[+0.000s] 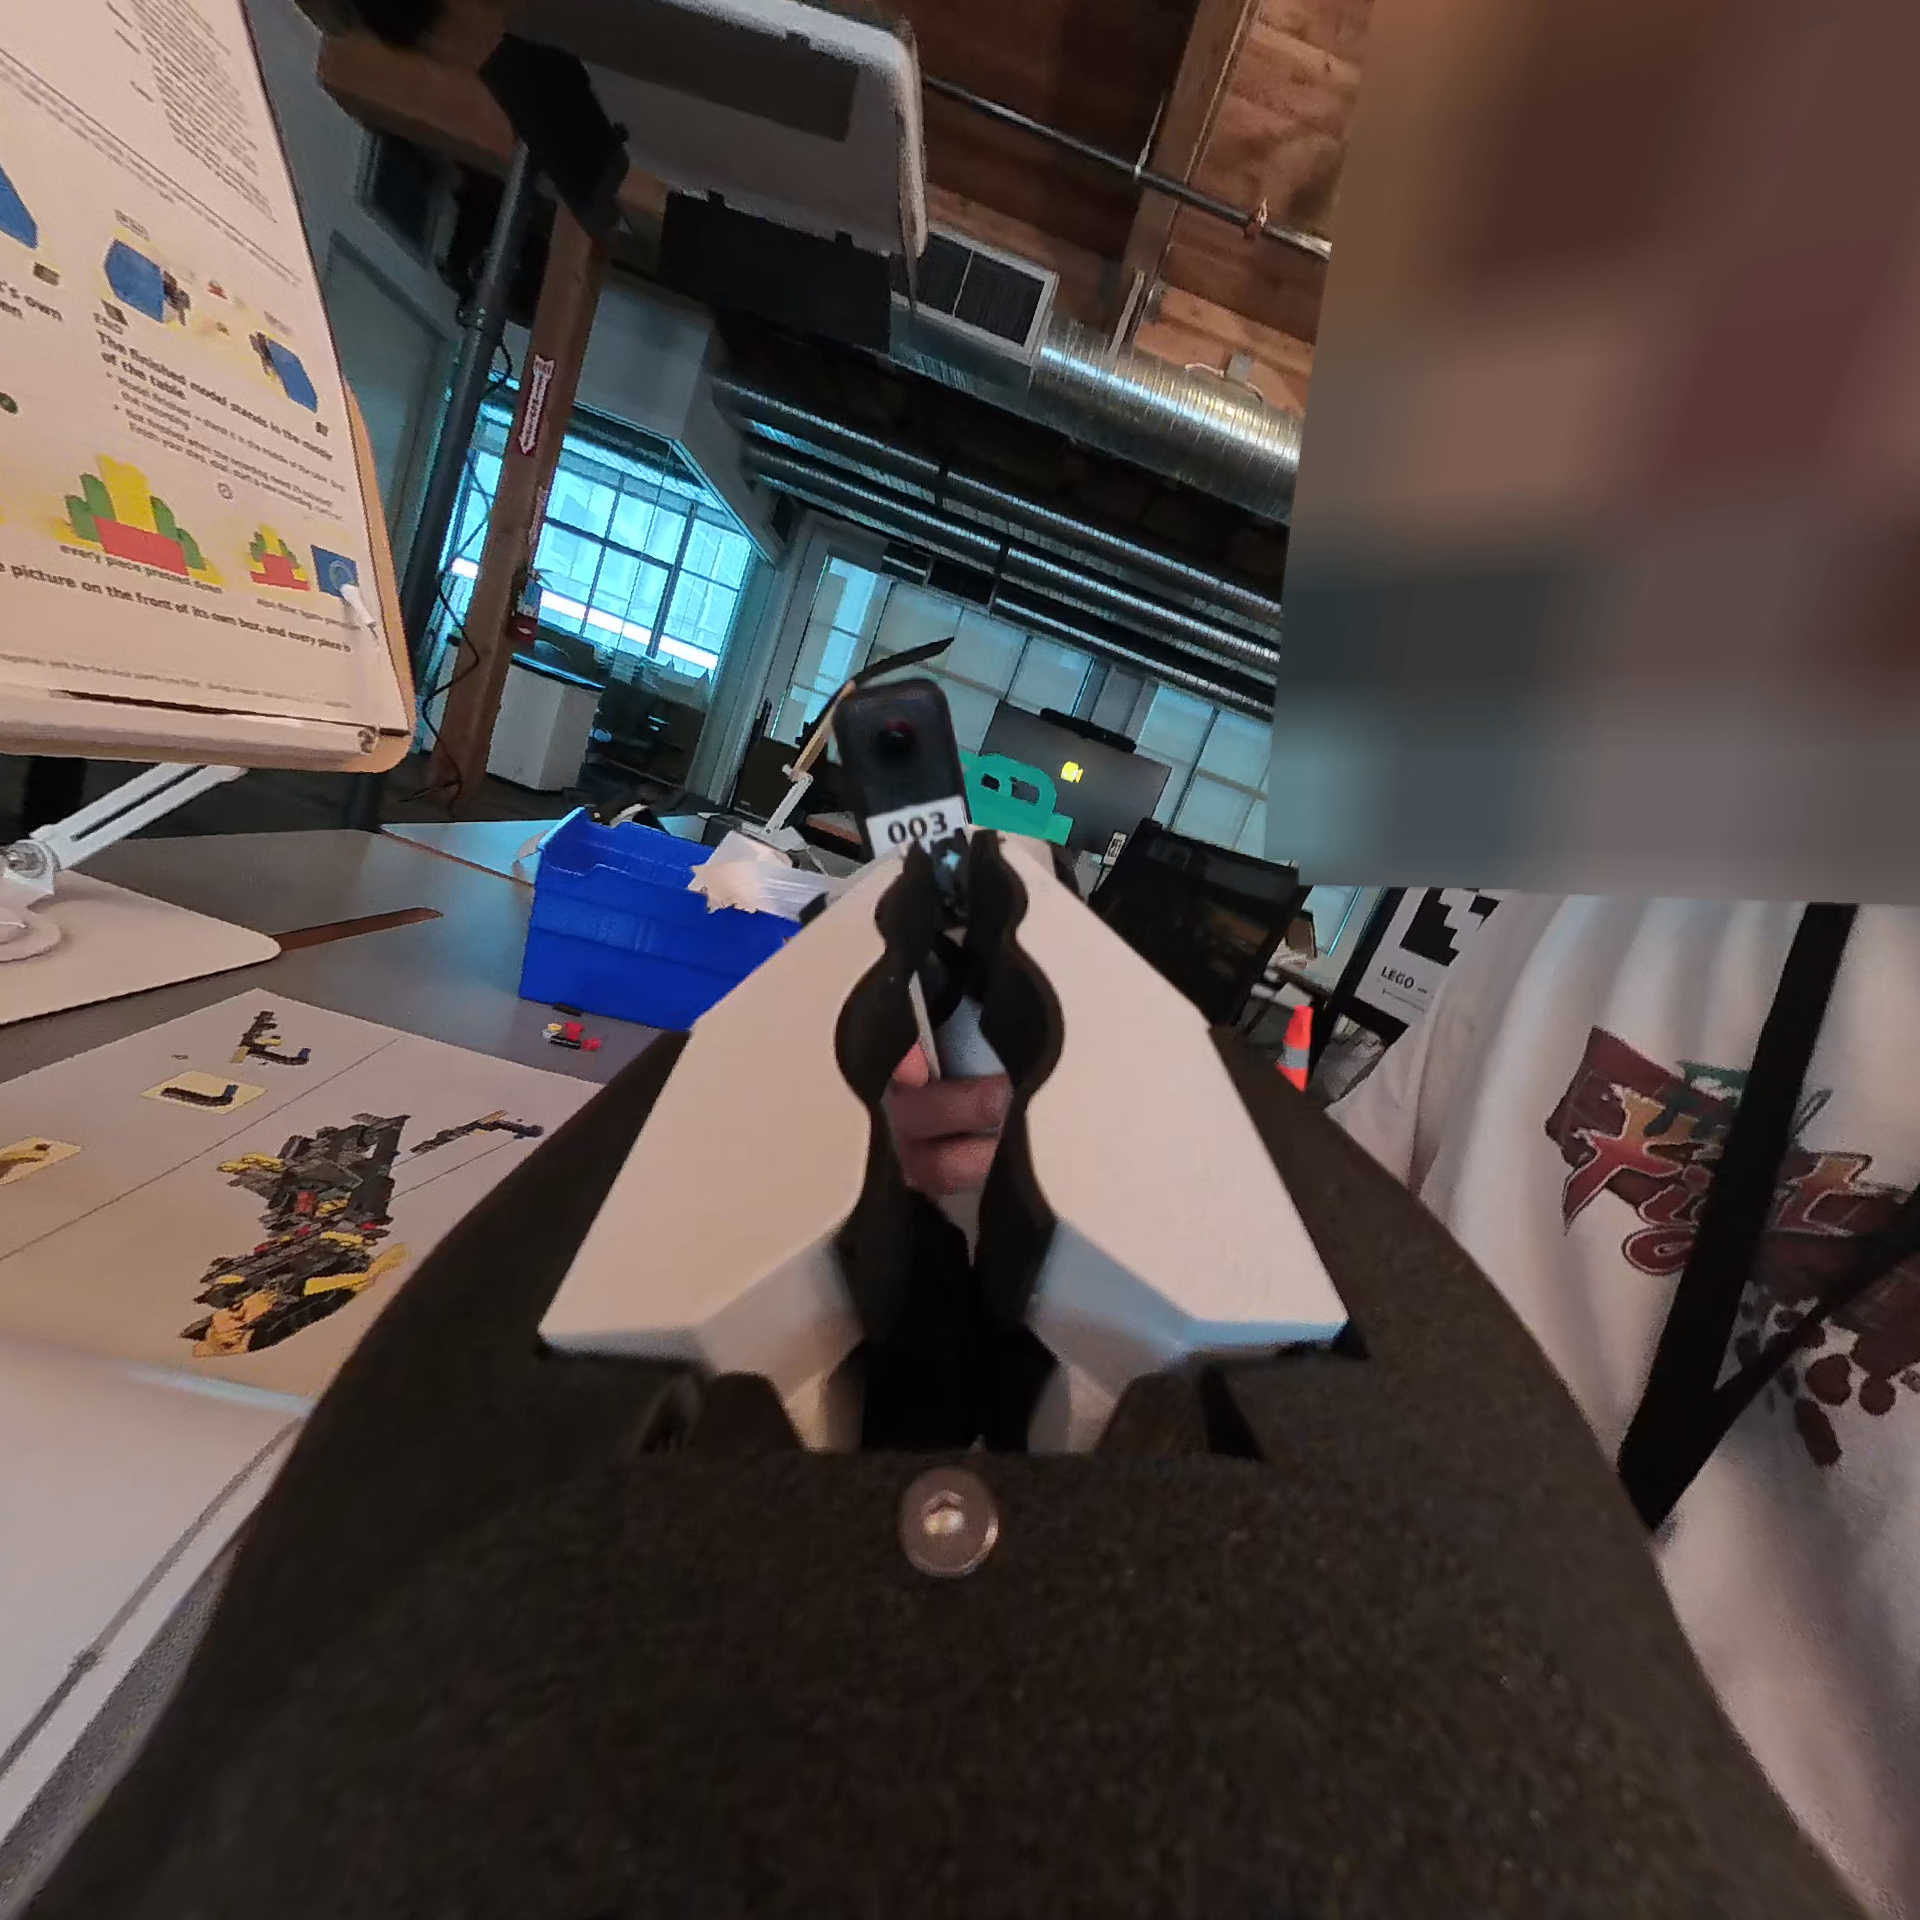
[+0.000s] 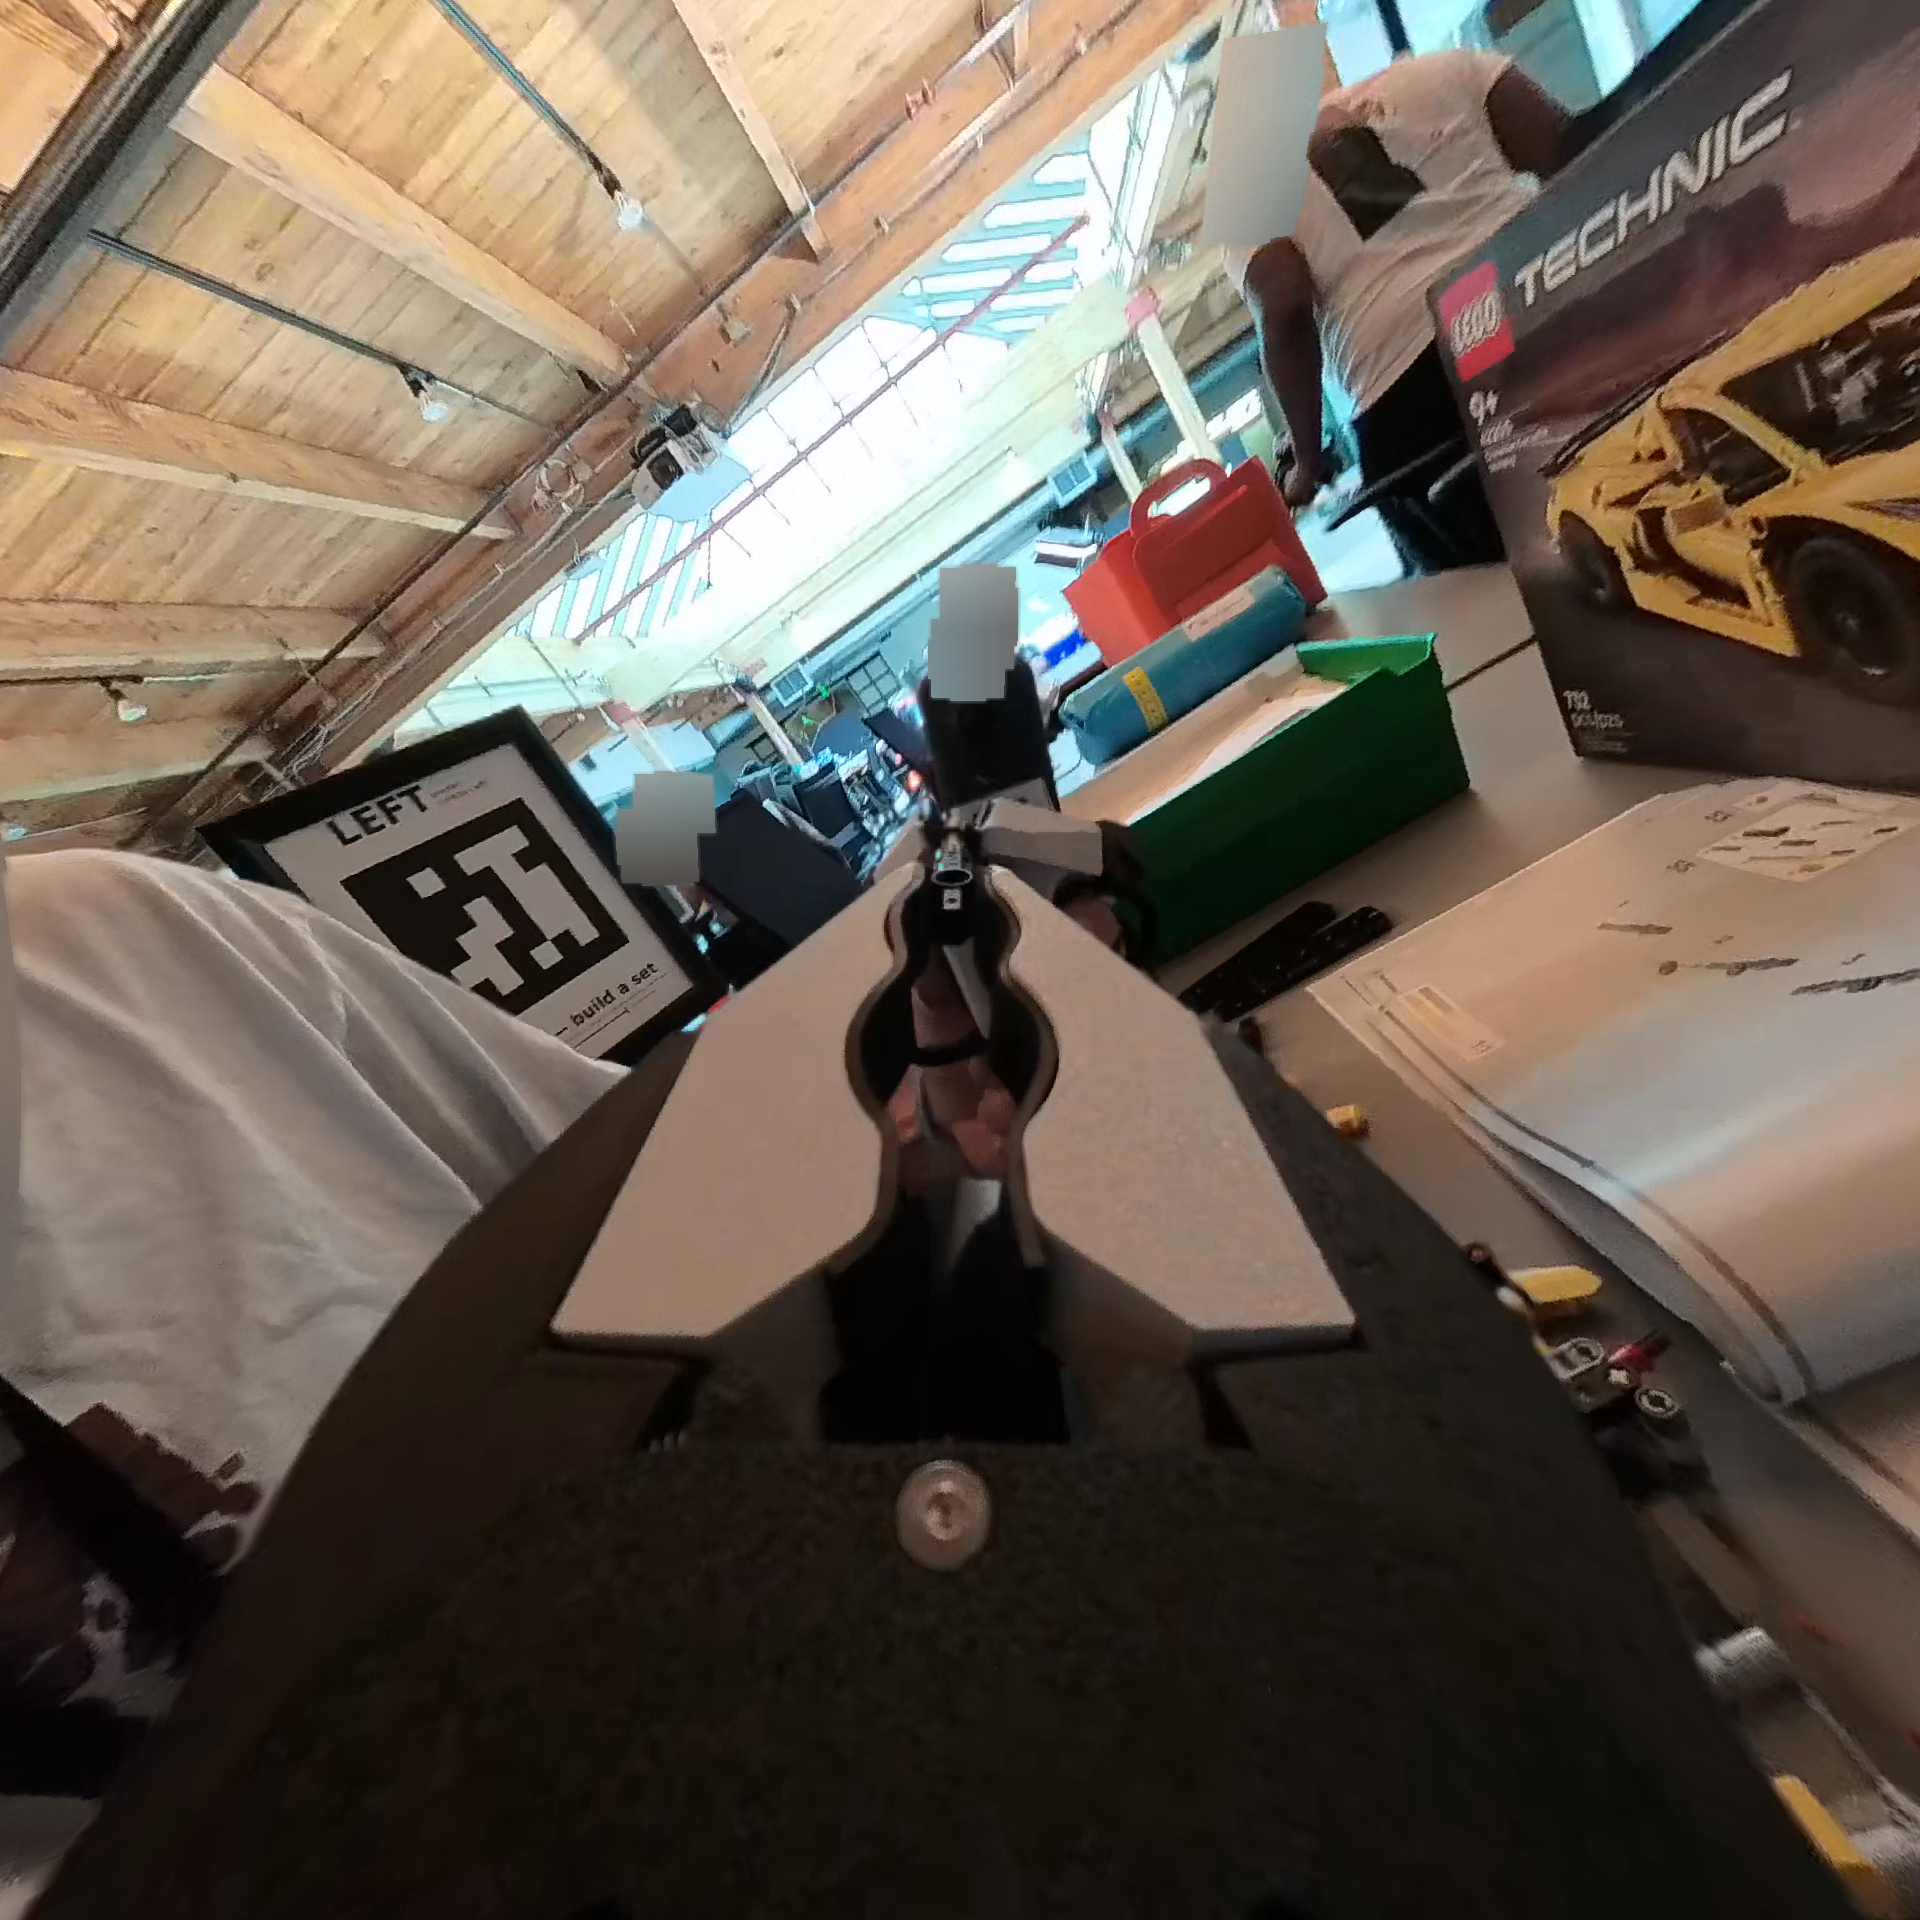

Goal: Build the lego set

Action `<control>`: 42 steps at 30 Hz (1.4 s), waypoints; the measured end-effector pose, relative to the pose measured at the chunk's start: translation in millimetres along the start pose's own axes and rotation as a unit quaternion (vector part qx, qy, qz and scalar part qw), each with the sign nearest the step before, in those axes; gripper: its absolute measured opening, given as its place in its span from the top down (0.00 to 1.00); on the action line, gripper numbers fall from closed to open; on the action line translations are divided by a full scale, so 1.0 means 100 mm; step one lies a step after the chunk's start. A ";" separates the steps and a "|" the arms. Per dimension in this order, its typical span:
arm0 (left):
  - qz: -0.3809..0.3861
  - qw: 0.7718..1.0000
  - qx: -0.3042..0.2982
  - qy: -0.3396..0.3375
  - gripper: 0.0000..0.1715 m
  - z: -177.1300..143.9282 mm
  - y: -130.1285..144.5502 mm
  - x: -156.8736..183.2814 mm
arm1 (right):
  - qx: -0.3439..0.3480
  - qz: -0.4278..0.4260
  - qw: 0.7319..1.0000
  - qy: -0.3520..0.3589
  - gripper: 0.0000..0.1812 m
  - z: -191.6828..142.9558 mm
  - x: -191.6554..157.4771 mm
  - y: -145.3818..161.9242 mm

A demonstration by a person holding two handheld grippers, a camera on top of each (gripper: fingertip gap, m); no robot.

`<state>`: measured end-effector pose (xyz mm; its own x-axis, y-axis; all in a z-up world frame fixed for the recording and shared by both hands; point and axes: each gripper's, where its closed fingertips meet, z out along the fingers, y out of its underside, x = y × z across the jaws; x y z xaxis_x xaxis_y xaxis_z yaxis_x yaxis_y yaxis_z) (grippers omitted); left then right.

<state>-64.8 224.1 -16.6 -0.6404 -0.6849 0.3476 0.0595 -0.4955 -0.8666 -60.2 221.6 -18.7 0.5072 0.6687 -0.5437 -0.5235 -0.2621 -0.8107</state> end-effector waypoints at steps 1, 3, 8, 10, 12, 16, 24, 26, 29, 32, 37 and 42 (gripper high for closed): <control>-0.008 1.000 0.005 -0.004 0.97 0.00 0.00 -0.02 | 0.011 -0.003 1.000 0.005 0.97 0.00 0.02 0.00; -0.020 1.000 0.016 -0.010 0.97 0.00 -0.01 -0.05 | 0.030 -0.012 0.999 0.019 0.97 0.00 0.05 -0.01; -0.039 0.998 0.040 -0.022 0.97 0.00 -0.02 -0.10 | 0.070 -0.018 0.997 0.036 0.97 0.01 0.09 -0.02; -0.034 0.998 0.039 -0.032 0.98 0.01 -0.01 -0.12 | 0.077 -0.019 0.996 0.040 0.97 0.00 0.11 -0.02; -0.039 0.998 0.045 -0.032 0.97 0.01 -0.01 -0.12 | 0.086 -0.030 0.995 0.046 0.97 0.00 0.11 -0.02; -0.048 0.998 0.027 -0.022 0.97 0.00 0.02 -0.12 | 0.076 -0.018 0.996 0.029 0.97 0.00 0.13 0.00; -0.036 0.998 -0.048 -0.008 0.98 -0.01 0.14 -0.08 | 0.001 -0.068 0.997 0.024 0.97 -0.05 0.12 0.09; -0.041 0.998 -0.041 -0.010 0.98 -0.01 0.14 -0.10 | 0.005 -0.069 0.997 0.027 0.97 -0.05 0.13 0.09; -0.051 0.998 -0.029 -0.011 0.97 0.00 0.14 -0.11 | 0.033 -0.031 0.999 0.016 0.97 -0.03 0.14 0.09; -0.052 0.998 -0.022 -0.016 0.97 0.00 0.13 -0.12 | 0.056 -0.005 0.998 0.007 0.97 -0.01 0.15 0.08; -0.048 0.998 -0.025 -0.019 0.97 0.01 0.14 -0.13 | 0.048 -0.033 0.998 0.020 0.97 -0.01 0.16 0.09; -0.040 0.998 -0.041 -0.021 0.97 0.04 0.18 -0.12 | 0.078 0.039 0.996 -0.022 0.97 0.00 0.14 0.09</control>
<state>-52.7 221.4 -35.2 -0.6080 -0.6675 0.4299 -0.0542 -0.5054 -0.8612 -57.5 228.8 -33.9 0.4322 0.6804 -0.5918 -0.6622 -0.2060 -0.7204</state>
